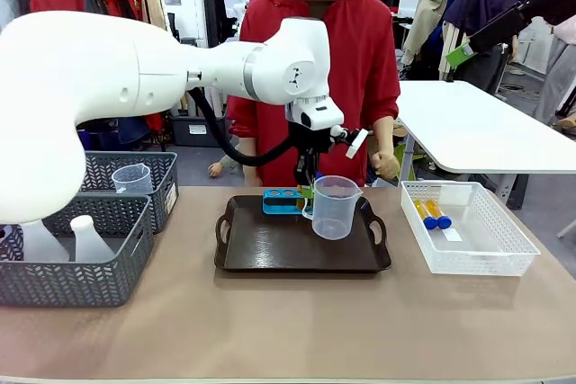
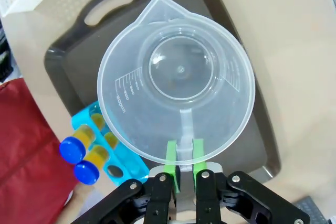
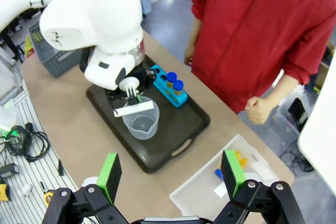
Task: Prepare the laboratory tools.
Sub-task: Pick up one Large Measuring Cup and place it on the Handle tray.
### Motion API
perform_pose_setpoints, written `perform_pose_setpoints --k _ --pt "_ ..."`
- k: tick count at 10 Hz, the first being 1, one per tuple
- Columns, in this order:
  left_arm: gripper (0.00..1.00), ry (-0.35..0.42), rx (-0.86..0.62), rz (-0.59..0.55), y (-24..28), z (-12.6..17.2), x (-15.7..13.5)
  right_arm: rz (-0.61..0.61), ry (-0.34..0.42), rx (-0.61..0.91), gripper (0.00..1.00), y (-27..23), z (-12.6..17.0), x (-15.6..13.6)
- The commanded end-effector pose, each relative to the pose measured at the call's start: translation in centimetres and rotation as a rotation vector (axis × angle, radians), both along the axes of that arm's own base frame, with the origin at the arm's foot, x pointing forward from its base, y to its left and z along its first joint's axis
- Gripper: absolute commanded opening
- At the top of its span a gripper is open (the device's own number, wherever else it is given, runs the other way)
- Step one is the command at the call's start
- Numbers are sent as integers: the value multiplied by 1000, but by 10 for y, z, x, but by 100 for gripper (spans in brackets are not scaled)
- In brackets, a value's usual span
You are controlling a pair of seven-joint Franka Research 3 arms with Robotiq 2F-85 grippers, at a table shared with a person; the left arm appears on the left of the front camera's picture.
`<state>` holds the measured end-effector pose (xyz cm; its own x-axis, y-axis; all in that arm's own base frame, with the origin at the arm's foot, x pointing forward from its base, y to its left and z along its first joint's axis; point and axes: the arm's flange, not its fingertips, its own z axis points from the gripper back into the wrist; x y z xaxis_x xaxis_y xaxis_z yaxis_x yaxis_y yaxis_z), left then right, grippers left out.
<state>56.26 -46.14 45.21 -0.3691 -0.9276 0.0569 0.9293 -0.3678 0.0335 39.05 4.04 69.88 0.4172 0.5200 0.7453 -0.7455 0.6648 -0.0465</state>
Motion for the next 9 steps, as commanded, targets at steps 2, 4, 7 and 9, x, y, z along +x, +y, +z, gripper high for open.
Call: perform_pose_setpoints --k 2,4,7,9 --pt "0 -40 3 14 -4 -20 7 10 -3 8 100 0 1 0" --pt "0 -34 5 41 -9 -35 8 10 -3 8 100 0 1 0" --pt "0 -8 10 48 -10 -46 13 10 -3 8 100 0 1 0" --pt "6 8 14 51 -8 -52 15 10 -3 8 100 0 1 0"
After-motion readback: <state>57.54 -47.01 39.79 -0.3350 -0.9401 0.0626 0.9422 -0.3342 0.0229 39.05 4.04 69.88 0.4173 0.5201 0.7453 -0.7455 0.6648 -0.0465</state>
